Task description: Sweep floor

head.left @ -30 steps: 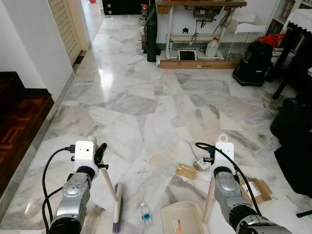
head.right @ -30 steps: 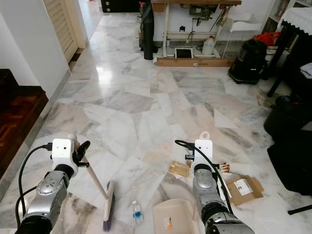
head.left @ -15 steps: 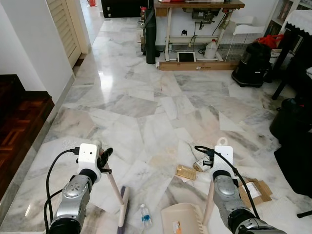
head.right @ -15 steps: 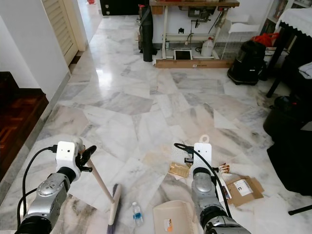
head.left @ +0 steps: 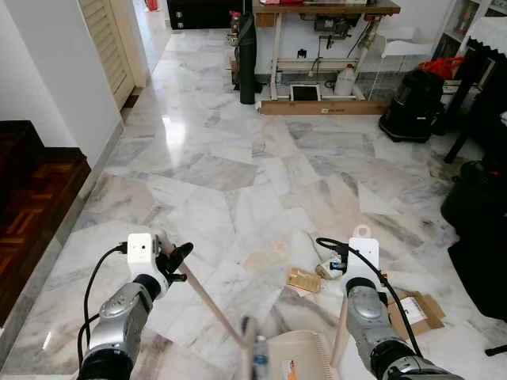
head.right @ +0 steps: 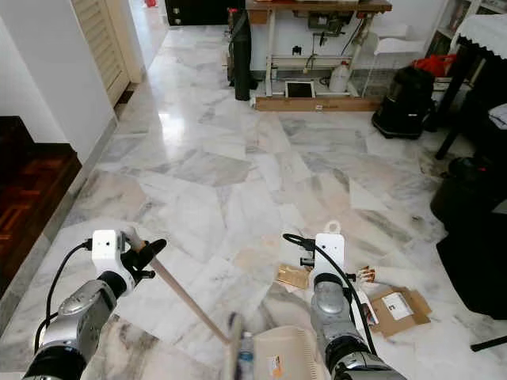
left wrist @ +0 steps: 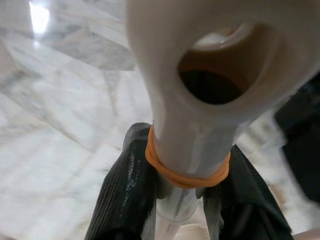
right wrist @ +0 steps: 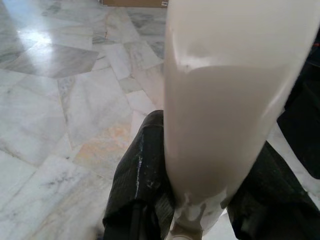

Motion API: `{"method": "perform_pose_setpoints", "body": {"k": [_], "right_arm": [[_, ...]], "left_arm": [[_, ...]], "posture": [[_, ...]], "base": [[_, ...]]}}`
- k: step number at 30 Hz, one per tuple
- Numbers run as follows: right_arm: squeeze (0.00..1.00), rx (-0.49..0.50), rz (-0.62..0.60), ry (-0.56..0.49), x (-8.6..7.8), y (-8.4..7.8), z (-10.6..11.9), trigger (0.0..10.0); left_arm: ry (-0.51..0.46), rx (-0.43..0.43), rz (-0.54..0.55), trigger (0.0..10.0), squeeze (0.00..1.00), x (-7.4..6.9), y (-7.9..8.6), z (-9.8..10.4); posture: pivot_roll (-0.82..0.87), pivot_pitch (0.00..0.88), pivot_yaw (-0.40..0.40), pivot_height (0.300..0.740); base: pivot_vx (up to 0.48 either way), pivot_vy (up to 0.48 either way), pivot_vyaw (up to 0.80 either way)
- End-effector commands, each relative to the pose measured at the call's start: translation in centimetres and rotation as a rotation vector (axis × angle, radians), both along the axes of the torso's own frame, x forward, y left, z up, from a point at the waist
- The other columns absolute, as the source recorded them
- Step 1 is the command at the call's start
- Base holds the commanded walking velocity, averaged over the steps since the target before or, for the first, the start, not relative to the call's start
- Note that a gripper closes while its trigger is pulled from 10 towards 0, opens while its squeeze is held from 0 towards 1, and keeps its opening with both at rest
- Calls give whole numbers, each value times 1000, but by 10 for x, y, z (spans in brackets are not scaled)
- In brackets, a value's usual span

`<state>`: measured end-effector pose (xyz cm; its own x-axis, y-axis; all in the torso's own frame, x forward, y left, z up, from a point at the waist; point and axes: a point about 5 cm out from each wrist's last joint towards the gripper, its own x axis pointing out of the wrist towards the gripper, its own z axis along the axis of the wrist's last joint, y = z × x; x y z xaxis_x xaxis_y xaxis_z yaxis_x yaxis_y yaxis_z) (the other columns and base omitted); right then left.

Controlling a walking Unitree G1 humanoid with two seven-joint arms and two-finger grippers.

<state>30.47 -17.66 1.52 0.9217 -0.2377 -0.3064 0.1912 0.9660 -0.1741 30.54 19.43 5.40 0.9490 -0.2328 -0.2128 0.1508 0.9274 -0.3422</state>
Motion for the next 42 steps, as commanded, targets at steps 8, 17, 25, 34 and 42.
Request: {"method": "perform_pose_setpoints", "body": {"k": [8, 17, 25, 34, 42], "right_arm": [[0, 14, 11, 41, -2, 9, -5, 10000], [0, 33, 2, -43, 14, 9, 14, 10000], [0, 94, -12, -138, 25, 9, 31, 10000], [0, 142, -40, -204, 32, 2, 43, 10000], [0, 192, -42, -249, 32, -1, 46, 10000]], "left_arm": [[-144, -213, 30, 10000, 0, 19, 3, 46], [-343, 13, 206, 10000, 0, 19, 25, 81], [-438, 212, 296, 10000, 0, 12, 38, 89], [-409, 342, 278, 10000, 0, 12, 36, 75], [-375, 479, 206, 10000, 0, 4, 22, 51]], "posture": [[136, 0, 22, 740], [152, 0, 34, 740], [148, 0, 43, 740], [136, 0, 45, 740], [131, 0, 54, 740]], "base": [[0, 0, 0], [0, 0, 0], [0, 0, 0], [0, 0, 0], [0, 0, 0]]}}
